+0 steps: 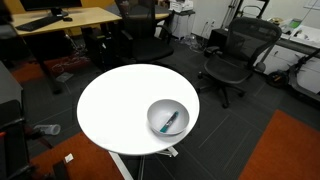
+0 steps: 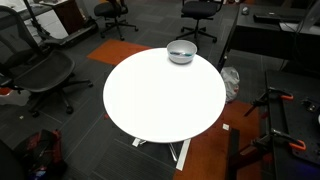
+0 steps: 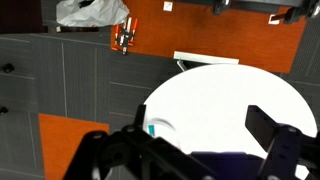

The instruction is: Remove the marker from the bowl.

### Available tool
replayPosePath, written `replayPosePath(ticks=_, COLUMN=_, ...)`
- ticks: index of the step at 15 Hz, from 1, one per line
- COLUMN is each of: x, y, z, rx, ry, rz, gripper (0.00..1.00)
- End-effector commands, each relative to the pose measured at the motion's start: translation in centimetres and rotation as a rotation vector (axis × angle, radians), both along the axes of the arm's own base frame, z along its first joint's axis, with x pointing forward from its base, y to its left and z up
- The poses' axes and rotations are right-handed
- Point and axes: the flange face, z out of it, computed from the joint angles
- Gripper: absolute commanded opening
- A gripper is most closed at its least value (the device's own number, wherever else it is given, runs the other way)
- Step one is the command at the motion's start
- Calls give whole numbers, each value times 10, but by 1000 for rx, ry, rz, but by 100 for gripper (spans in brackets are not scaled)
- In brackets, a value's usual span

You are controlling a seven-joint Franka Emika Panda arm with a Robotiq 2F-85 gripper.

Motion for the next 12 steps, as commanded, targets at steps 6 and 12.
replayPosePath(ticks=6, x=133, y=-46, z=-52, rx=23, ry=-39, rz=-55, gripper=100)
replayPosePath(ticks=12, x=188, y=-57, z=-104, rx=64, ry=-1, rz=-82, gripper=100)
